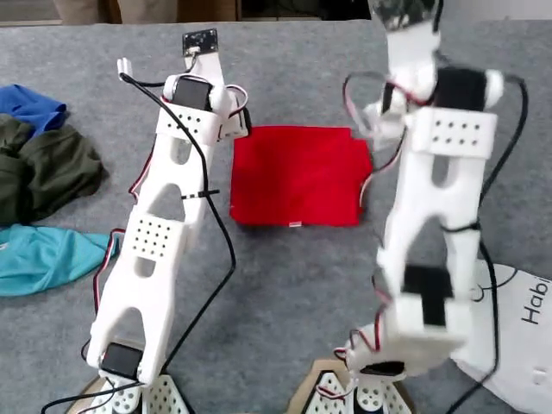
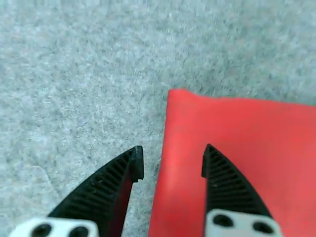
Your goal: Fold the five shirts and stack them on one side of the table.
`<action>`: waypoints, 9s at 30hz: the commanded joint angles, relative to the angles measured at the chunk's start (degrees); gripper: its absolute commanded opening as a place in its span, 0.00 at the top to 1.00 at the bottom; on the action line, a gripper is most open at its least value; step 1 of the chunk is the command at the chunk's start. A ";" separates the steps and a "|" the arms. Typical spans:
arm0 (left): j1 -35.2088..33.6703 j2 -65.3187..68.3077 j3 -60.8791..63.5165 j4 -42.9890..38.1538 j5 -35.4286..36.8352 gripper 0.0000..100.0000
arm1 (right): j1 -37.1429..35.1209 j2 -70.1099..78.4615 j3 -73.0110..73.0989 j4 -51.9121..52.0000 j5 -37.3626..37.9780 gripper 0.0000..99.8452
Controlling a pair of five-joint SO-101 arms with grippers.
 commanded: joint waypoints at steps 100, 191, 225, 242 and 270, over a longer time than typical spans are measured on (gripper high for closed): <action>47.47 -13.58 -5.71 -12.84 15.21 0.98 | 67.56 -53.05 69.58 -34.11 -17.32 1.00; -61.98 -5.85 -0.44 2.20 -19.52 0.83 | -21.85 -8.04 32.13 -29.10 -21.36 0.98; -14.51 -18.68 -5.36 2.46 -8.62 0.98 | -7.43 -7.52 32.13 -29.10 -21.10 0.98; 24.97 -18.24 -5.36 2.46 -8.26 0.97 | 16.92 -7.69 31.87 -29.19 -5.19 0.98; -22.33 -71.78 62.51 2.20 -9.93 0.82 | -24.40 -0.40 16.13 -18.81 -6.42 0.74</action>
